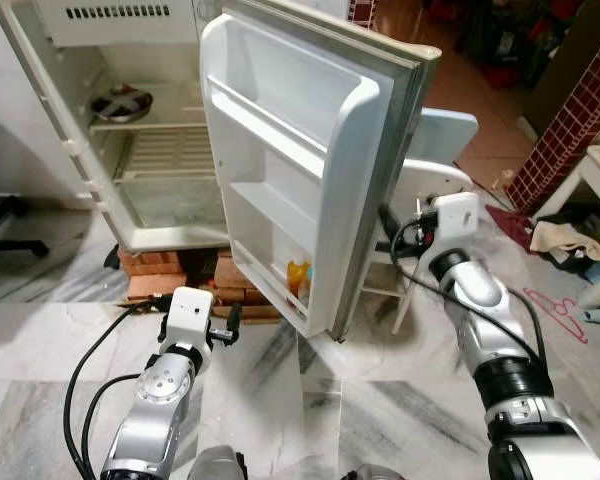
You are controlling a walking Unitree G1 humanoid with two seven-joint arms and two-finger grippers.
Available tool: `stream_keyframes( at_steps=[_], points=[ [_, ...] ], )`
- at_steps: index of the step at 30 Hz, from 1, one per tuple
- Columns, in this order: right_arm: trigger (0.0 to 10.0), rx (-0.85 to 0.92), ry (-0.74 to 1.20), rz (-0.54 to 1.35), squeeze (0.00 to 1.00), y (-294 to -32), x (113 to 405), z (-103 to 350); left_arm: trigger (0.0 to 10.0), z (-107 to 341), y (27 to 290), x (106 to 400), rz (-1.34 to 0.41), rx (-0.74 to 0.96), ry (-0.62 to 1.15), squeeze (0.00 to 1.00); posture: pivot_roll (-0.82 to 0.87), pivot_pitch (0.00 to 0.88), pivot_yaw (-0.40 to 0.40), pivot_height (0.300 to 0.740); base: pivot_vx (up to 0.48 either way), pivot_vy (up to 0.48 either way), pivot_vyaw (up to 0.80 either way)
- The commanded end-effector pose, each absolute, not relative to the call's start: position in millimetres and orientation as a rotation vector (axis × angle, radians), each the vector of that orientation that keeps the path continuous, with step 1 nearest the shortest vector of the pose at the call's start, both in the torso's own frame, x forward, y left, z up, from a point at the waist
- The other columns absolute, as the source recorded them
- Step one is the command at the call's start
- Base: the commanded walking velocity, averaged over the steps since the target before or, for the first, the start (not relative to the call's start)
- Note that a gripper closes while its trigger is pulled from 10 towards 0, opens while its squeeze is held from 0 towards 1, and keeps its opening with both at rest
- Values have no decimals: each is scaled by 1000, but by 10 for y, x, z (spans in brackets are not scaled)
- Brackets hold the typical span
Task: Restocking fridge
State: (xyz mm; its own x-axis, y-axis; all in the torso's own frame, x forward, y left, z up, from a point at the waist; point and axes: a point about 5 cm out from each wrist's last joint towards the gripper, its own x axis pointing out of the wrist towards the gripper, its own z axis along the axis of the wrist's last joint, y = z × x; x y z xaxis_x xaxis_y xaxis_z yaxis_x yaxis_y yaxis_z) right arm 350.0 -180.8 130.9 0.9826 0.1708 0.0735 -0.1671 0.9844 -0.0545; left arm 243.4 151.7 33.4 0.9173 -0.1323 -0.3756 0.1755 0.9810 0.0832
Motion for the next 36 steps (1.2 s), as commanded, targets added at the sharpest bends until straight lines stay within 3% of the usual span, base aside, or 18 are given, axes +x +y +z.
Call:
stream_keyframes(
  at_steps=[1,7,13,17,20,25,30,33,36],
  points=[
    [10000,-18,-98,161,0,-1777,3568,1357,10000,317,1506,2439,-170,136,389,0,27,0,-10,740,0,0,0],
    [10000,16,-182,270,0,-1517,3766,1649,10000,323,1478,2410,-173,140,387,0,51,0,-26,740,0,0,0],
    [10000,50,-223,257,0,-1398,3896,1866,10000,335,1480,2397,-161,138,384,0,83,0,-45,740,0,0,0],
    [10000,139,-244,325,0,-1166,3938,1975,10000,332,1502,2383,-142,134,385,0,91,0,-48,740,0,0,0],
    [10000,300,-279,594,0,-811,3825,2049,10000,330,1504,2383,-148,141,385,0,89,0,-45,740,0,0,0],
    [10000,421,-281,967,0,-507,3488,2069,10000,330,1508,2397,-151,143,386,0,80,0,-40,740,0,0,0],
    [10000,489,-238,1220,0,-416,3084,2024,10000,332,1507,2407,-154,145,383,0,77,0,-41,740,0,0,0],
    [10000,493,-194,1296,0,-437,2892,1927,10000,333,1514,2413,-151,145,382,0,72,0,-39,740,0,0,0],
    [10000,483,-131,1258,0,-559,2827,1755,10000,331,1516,2414,-149,145,380,0,67,0,-35,740,0,0,0]
  ],
)
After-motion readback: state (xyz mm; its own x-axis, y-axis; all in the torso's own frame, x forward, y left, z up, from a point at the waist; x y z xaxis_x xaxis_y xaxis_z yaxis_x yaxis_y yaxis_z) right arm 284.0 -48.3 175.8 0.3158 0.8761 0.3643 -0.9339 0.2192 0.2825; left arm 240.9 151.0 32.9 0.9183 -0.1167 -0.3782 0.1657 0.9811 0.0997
